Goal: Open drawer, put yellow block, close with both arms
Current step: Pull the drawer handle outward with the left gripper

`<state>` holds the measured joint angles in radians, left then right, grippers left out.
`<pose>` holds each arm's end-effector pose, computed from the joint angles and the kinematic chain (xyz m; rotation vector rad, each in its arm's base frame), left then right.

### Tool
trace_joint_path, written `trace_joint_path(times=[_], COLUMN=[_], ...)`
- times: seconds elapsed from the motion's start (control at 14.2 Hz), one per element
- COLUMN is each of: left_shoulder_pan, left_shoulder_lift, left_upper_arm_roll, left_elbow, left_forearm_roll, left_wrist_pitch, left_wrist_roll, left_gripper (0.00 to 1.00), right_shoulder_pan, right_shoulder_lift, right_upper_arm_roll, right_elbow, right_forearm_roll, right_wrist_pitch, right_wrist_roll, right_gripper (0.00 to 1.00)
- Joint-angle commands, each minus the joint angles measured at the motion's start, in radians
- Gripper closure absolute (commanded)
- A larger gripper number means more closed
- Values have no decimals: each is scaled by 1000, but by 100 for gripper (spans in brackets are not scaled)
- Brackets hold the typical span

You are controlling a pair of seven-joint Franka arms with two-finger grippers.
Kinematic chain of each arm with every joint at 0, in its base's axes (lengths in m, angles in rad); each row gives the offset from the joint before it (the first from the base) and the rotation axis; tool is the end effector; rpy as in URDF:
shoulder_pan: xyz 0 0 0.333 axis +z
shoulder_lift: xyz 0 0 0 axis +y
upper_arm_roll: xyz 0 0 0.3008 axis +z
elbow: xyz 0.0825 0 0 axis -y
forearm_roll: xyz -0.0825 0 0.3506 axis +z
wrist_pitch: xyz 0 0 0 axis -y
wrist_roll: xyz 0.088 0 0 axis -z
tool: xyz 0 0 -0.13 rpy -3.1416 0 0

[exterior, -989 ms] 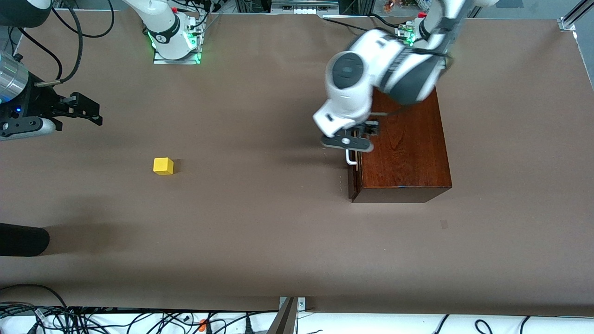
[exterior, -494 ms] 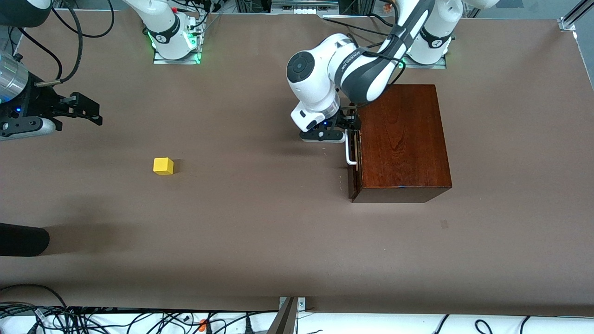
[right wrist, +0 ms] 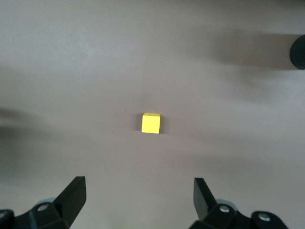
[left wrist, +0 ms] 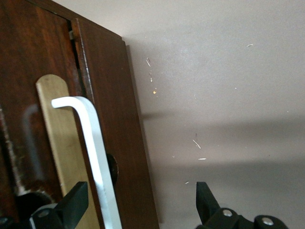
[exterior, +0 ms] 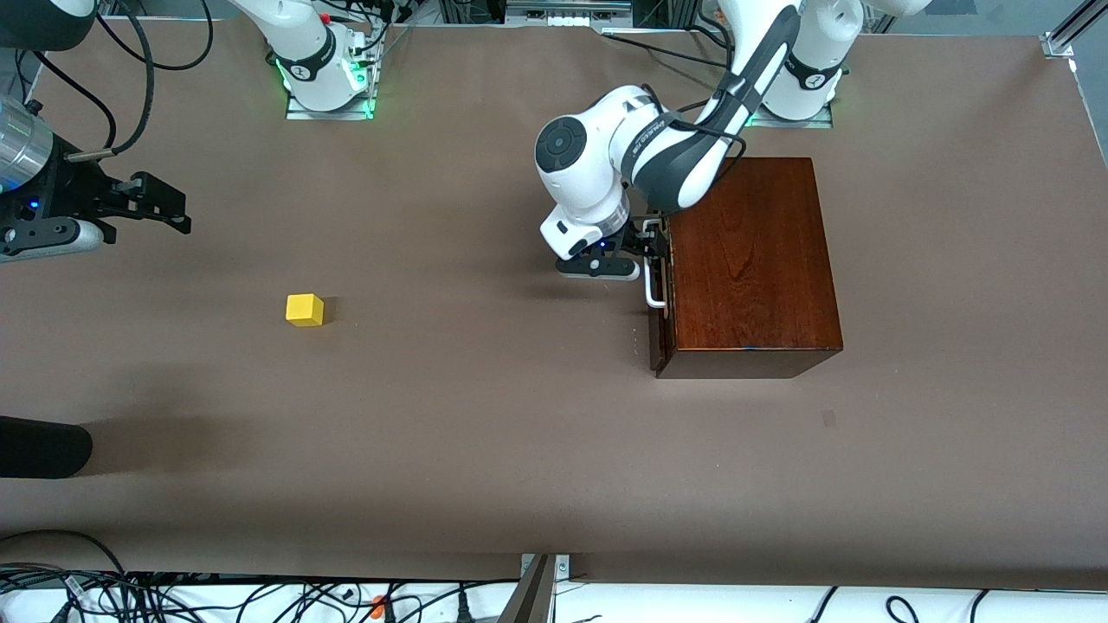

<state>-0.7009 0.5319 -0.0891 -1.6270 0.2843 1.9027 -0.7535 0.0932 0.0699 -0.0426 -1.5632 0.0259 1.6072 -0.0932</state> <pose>0.4554 -0.4148 0.2796 -2.8079 0.2213 0.0482 0.5421 0.0315 0.5556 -3.1100 -0.2221 0.0395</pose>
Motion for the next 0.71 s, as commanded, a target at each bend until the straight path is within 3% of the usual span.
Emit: trace_joint_path(times=[0.0,0.64], left_shoulder_pan=[-8,-9], left_shoulder_lift=[31,68], left_upper_arm_roll=[8,6], left_elbow=[30,30], left_forearm_roll=[68,76], left_wrist_pitch=[1,42], left_wrist_roll=[-10,-14], left_gripper=[0,0], right_shoulder_pan=[-4,-4], right_shoulder_lift=[2,2], right_upper_arm_roll=[3,3], right_elbow=[22,22], right_forearm_roll=[-6,-9], right_wrist_pitch=[-26,-24], right_wrist_roll=[1,-2], right_gripper=[0,0])
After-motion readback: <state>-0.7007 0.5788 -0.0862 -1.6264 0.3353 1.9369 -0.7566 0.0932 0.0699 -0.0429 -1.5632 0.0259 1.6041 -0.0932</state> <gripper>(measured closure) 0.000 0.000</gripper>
